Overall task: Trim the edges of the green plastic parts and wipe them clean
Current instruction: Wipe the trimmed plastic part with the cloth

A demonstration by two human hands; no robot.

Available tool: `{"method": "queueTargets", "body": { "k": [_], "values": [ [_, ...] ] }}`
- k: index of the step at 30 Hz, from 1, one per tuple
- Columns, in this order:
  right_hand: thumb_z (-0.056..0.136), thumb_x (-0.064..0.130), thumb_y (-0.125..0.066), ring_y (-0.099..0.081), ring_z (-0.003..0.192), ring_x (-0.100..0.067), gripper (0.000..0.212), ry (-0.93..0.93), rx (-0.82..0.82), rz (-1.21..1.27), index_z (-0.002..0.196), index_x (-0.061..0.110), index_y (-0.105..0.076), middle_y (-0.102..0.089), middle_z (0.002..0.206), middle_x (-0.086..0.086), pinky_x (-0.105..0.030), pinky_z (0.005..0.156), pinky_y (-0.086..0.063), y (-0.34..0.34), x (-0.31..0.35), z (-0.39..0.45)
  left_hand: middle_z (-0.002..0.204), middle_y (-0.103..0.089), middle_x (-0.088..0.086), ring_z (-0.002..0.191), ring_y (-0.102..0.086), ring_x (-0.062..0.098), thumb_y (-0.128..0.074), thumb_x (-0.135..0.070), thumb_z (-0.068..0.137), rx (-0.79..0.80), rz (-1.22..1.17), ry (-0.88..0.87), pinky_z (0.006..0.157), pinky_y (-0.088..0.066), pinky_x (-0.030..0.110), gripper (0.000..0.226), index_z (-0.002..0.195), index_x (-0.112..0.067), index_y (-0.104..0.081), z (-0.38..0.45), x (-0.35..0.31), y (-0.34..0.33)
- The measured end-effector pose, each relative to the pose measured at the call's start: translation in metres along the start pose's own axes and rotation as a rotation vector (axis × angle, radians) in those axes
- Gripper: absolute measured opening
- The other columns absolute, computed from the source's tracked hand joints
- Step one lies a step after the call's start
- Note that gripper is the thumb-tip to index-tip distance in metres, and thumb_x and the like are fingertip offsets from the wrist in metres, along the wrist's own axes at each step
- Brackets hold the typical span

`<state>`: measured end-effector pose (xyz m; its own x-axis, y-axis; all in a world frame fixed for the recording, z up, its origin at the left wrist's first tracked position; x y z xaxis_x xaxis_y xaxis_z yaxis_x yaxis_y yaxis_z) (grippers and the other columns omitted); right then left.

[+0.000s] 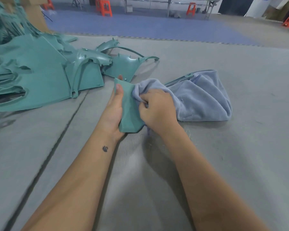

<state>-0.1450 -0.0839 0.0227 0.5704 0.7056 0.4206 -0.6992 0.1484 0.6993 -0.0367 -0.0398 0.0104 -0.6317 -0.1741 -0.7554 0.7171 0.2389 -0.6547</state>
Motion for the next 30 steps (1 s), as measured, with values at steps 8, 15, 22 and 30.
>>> {"method": "queueTargets", "body": {
  "k": [8,15,22,30],
  "values": [
    [0.083,-0.003,-0.066,-0.059,0.079,-0.027,0.009,0.317,-0.044,0.315,0.081,0.001,-0.074,-0.067,0.082,-0.010,-0.040,0.075,-0.048,-0.014,0.026,-0.015,0.111,-0.070,0.017,0.104,-0.068,0.025,-0.017,-0.073,0.092,0.050,-0.106,0.127,0.080,-0.058,0.035,0.089,0.112,-0.006,-0.072,-0.001,-0.006,0.013],
    [0.091,-0.003,-0.055,-0.054,0.100,-0.017,0.018,0.162,0.066,0.334,0.097,-0.001,-0.072,-0.068,0.105,-0.011,-0.031,0.092,-0.041,-0.030,0.023,0.003,0.095,-0.073,0.002,0.095,-0.070,0.012,-0.030,-0.060,0.099,0.078,-0.327,0.060,0.082,-0.054,0.024,0.069,0.087,-0.014,-0.080,0.010,0.008,0.019],
    [0.094,0.002,-0.051,-0.058,0.096,-0.021,0.018,0.019,0.072,0.298,0.097,0.003,-0.069,-0.067,0.102,-0.003,-0.039,0.087,-0.046,-0.038,0.025,0.015,0.086,-0.072,0.005,0.084,-0.071,0.014,-0.026,-0.054,0.100,0.076,-0.378,0.048,0.071,-0.055,0.022,0.069,0.088,-0.010,-0.078,0.011,0.011,0.014],
    [0.093,-0.003,-0.046,-0.058,0.093,-0.018,0.027,0.093,0.277,0.052,0.108,0.006,-0.065,-0.067,0.103,-0.005,-0.029,0.082,-0.043,-0.023,0.025,0.008,0.083,-0.075,0.002,0.071,-0.073,0.015,-0.017,-0.066,0.097,-0.125,-0.007,0.151,0.059,-0.057,0.028,0.063,0.099,-0.021,-0.061,0.009,0.004,0.022]
  ]
}}
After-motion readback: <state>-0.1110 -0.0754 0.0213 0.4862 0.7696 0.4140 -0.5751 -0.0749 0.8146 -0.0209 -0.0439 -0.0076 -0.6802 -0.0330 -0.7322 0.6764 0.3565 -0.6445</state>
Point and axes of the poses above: each hand's wrist, its own z-axis towards the middle knuckle, its own y-axis out of the back of the hand, x = y × z, the point moved 1 cm from there along z, towards the middle knuckle
